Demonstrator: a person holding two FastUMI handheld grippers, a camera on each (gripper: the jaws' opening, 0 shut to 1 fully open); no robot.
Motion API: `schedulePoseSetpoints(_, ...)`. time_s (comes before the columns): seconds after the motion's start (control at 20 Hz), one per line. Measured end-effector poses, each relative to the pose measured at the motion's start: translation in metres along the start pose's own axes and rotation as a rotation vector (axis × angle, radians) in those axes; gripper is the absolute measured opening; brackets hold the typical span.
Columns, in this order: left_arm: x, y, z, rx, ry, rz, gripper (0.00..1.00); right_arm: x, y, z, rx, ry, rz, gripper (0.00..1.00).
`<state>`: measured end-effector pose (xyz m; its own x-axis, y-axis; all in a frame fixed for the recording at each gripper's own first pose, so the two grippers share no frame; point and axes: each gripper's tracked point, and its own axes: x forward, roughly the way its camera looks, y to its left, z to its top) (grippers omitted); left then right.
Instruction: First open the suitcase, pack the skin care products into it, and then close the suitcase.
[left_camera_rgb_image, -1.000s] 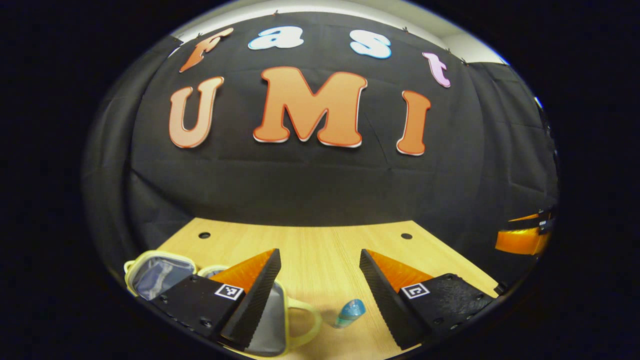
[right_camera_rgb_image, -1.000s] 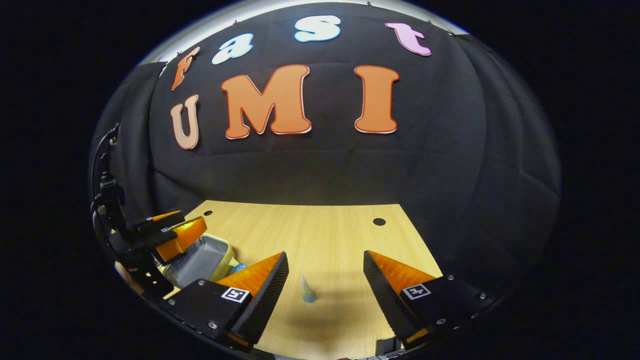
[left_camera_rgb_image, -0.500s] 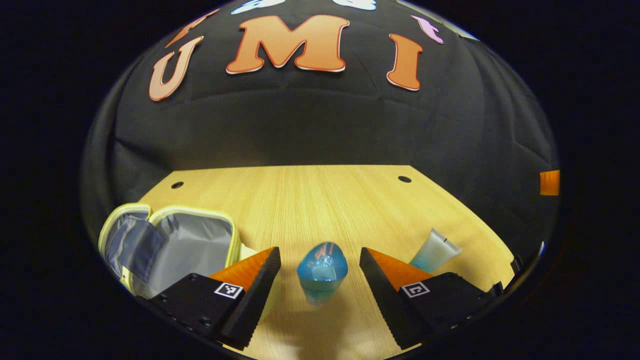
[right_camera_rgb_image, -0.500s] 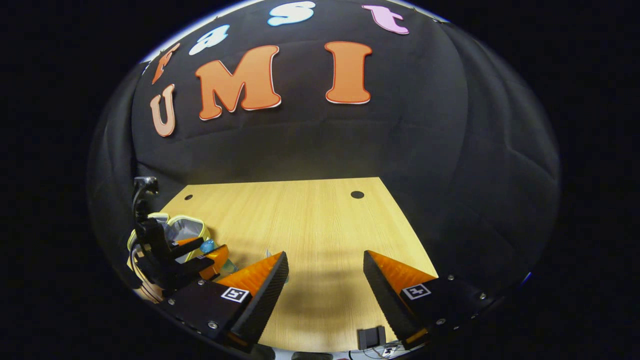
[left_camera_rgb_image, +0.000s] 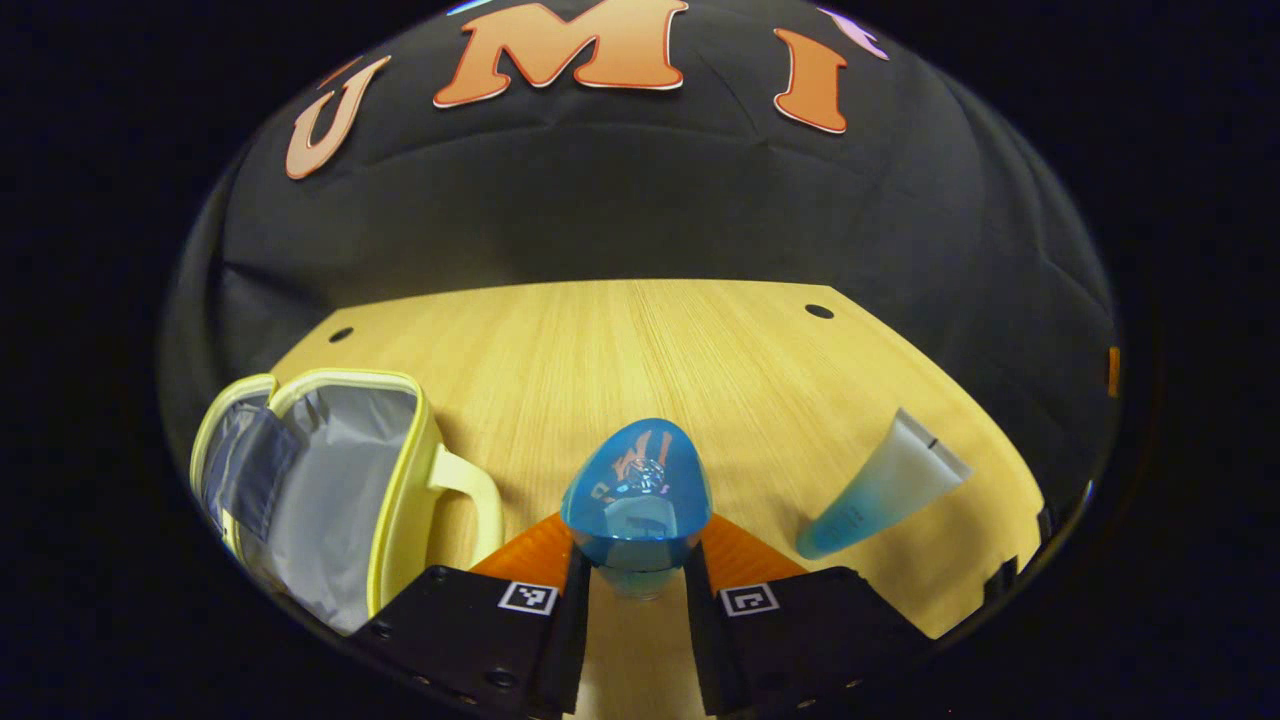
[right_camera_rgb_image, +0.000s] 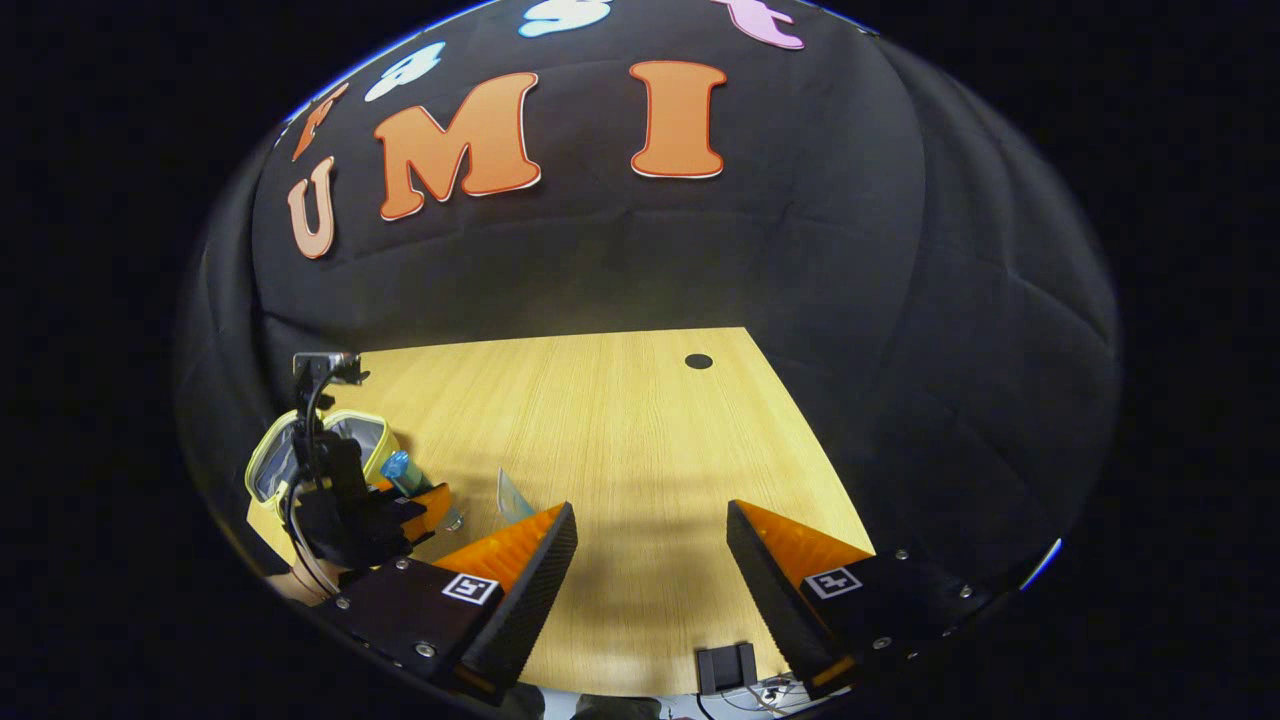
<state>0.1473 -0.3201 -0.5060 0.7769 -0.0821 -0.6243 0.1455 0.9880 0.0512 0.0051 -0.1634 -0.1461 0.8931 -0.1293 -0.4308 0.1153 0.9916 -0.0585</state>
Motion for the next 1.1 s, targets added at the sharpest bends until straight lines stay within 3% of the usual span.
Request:
schedulePoseSetpoints(0.35, -0.09, -0.004, 0.025, -0.029, 0.072, -0.143, 0.45, 0.017, 0.088, 0.001, -0.037, -0.039, 0.21, 0.95)
schedulePoseSetpoints(0.55, -0.143, 0.028, 0.034, -0.025, 0.073, -0.122, 0.45, 0.048, 0.125, -0.033, -0.118, 0.049, 0.282, 0.96)
schedulePoseSetpoints(0.8, -0.194, 0.082, 0.02, -0.046, 0.076, -0.015, 0.44, 0.099, 0.136, -0.085, -0.184, 0.198, 0.286, 0.95)
schedulePoseSetpoints(1.1, -0.212, 0.138, -0.005, -0.08, 0.116, 0.03, 0.44, 0.142, 0.126, -0.117, -0.259, 0.283, 0.208, 0.75)
